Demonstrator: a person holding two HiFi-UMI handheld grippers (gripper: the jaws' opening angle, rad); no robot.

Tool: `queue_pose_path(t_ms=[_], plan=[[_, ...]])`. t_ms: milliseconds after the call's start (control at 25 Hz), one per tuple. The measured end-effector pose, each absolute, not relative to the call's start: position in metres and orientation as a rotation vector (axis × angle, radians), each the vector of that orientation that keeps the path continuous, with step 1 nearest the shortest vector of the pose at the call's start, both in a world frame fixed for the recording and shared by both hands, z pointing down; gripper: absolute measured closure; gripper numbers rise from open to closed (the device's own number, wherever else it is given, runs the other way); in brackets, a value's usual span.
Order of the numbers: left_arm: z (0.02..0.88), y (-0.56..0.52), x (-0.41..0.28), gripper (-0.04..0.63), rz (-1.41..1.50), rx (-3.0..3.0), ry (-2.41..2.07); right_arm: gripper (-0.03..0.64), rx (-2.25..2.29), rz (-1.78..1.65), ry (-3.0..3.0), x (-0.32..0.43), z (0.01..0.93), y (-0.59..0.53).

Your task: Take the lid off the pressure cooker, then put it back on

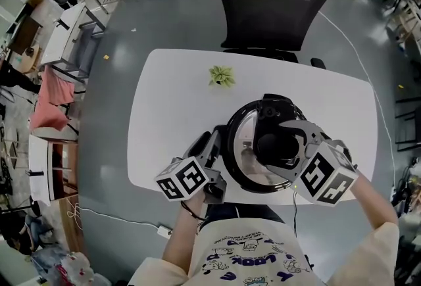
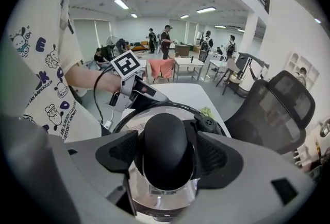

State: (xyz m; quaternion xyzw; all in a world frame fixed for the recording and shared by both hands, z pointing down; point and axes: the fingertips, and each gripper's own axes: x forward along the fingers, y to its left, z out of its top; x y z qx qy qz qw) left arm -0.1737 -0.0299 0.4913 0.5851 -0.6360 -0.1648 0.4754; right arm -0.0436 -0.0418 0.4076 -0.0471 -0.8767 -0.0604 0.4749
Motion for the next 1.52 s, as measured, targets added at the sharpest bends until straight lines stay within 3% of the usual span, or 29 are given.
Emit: queue_pose_path(t_ms=[320, 520, 1520], plan=[[0.490, -0.030, -0.172, 0.465, -0.422, 1.436, -1.540, 0.267, -0.209, -0.112, -2.010, -0.037, 0.425, -0.041], [0.492, -0.031, -0.172, 0.468, -0.433, 1.430, -1.538, 0.311, -0.226, -0.052, -1.949, -0.037, 0.429, -0.039], [0.492, -0.029, -0.174, 0.472, -0.437, 1.396, -1.603, 0.319, -0.216, -0.076, -1.858, -0.039, 0.432, -0.039]])
